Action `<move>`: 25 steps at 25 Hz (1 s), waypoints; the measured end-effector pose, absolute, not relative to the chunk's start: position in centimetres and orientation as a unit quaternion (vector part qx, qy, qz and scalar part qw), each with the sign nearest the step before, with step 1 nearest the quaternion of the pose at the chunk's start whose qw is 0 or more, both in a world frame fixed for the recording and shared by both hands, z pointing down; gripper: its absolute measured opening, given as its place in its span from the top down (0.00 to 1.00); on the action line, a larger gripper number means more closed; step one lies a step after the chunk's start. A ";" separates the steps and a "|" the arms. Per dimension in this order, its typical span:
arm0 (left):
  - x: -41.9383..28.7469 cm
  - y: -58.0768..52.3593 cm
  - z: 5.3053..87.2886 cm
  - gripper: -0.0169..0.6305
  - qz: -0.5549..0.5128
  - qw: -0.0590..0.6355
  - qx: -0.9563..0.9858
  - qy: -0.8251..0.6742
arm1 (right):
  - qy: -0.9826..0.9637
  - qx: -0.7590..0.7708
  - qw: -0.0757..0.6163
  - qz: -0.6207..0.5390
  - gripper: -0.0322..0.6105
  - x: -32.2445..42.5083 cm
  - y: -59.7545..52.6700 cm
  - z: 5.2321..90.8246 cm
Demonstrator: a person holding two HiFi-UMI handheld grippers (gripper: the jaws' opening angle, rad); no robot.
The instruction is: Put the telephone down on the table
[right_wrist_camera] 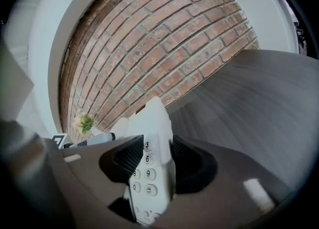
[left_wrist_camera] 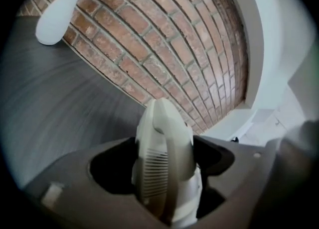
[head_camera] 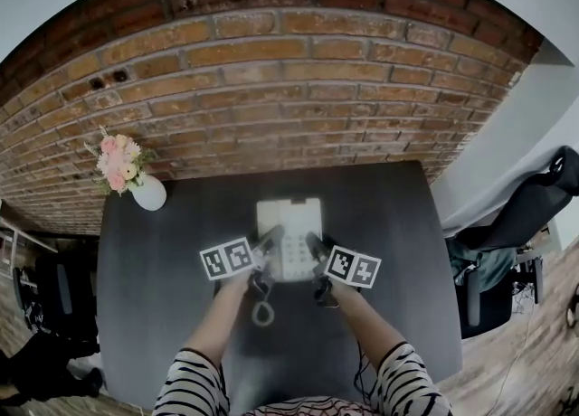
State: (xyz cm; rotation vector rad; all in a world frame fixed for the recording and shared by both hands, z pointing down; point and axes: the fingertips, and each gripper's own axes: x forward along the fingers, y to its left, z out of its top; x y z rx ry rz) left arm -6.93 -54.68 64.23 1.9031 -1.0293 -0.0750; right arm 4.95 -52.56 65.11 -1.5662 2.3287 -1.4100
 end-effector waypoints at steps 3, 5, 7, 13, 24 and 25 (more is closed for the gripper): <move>-7.1 -56.4 65.0 0.42 -0.033 0.475 0.771 -0.423 | 0.741 -0.499 -0.005 -0.449 0.67 4.8 -54.3 65.7; -7.2 -57.4 65.6 0.42 -0.035 0.478 0.767 -0.426 | 0.741 -0.499 -0.011 -0.449 0.67 4.7 -55.4 66.2; -7.3 -58.4 66.1 0.42 -0.035 0.482 0.763 -0.429 | 0.740 -0.499 -0.014 -0.450 0.67 4.6 -56.3 66.7; -7.7 -60.4 67.6 0.42 -0.029 0.488 0.759 -0.430 | 0.735 -0.499 -0.018 -0.459 0.67 4.3 -58.3 68.1; -8.2 -62.0 68.8 0.42 -0.026 0.487 0.758 -0.433 | 0.733 -0.500 -0.021 -0.461 0.66 3.7 -59.9 69.5; -8.2 -62.0 68.9 0.42 -0.025 0.485 0.759 -0.433 | 0.733 -0.500 -0.021 -0.460 0.66 3.6 -59.9 69.6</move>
